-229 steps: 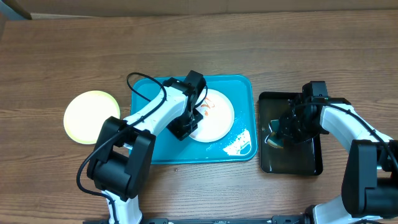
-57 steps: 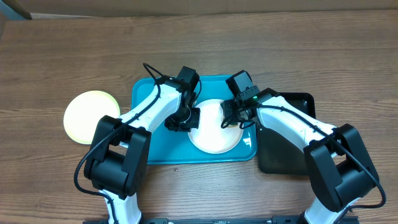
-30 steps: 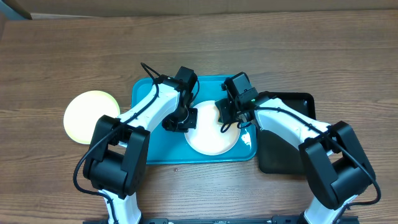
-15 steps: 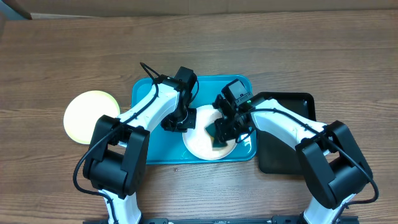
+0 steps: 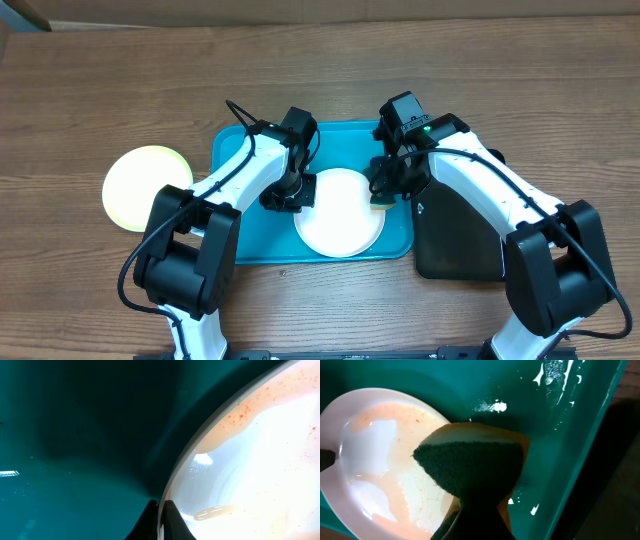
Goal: Clean dirty plates on tray and stack at the side
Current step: 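Scrub the pink-white plate with the sponge while left gripper holds it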
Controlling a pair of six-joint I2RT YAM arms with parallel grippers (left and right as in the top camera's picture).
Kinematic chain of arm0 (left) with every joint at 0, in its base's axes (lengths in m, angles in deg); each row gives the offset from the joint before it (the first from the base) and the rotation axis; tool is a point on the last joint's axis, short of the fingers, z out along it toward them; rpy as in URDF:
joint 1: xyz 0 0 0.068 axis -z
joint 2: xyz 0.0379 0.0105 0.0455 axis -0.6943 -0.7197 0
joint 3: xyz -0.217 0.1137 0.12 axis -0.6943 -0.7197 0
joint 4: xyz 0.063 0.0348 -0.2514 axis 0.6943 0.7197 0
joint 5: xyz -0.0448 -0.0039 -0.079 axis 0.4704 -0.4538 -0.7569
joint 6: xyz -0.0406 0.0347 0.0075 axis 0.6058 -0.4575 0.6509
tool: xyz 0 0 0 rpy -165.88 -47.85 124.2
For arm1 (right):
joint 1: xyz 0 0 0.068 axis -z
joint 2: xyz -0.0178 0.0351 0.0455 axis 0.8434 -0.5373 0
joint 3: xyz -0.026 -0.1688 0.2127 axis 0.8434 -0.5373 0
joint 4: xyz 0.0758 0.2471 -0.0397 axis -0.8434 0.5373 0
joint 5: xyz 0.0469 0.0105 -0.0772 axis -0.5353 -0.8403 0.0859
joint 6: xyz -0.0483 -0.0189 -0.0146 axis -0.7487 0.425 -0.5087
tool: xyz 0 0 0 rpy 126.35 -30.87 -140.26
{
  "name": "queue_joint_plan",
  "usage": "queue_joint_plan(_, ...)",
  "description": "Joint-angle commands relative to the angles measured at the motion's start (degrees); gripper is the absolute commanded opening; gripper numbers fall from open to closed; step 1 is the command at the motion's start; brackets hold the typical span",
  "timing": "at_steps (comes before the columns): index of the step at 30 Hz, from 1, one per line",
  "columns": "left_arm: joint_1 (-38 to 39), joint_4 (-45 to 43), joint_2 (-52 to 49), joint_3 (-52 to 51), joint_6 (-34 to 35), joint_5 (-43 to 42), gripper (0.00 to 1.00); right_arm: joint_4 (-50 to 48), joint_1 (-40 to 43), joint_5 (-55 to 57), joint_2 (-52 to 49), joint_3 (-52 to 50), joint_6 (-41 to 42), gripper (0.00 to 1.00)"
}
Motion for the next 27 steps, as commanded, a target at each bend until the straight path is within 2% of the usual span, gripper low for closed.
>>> queue_joint_plan(1,0.39,-0.28,-0.59,-0.42,0.44,-0.02,0.04,-0.68,-0.48,2.19,1.42,0.98,0.61,0.04)
queue_joint_plan(9,0.39,-0.50,-0.61,-0.42,0.44,-0.02,0.04,-2.34,-2.89,0.07,1.22,-1.07,0.59,0.04)
queue_joint_plan(22,0.37,-0.22,-0.59,-0.39,0.48,0.02,0.04,-10.84,-13.66,-2.51,1.05,-7.30,0.83,0.04)
queue_joint_plan(27,0.13,1.18,-0.15,-0.13,5.35,6.62,0.04,-9.70,-13.35,-2.47,1.14,-6.99,1.07,0.04)
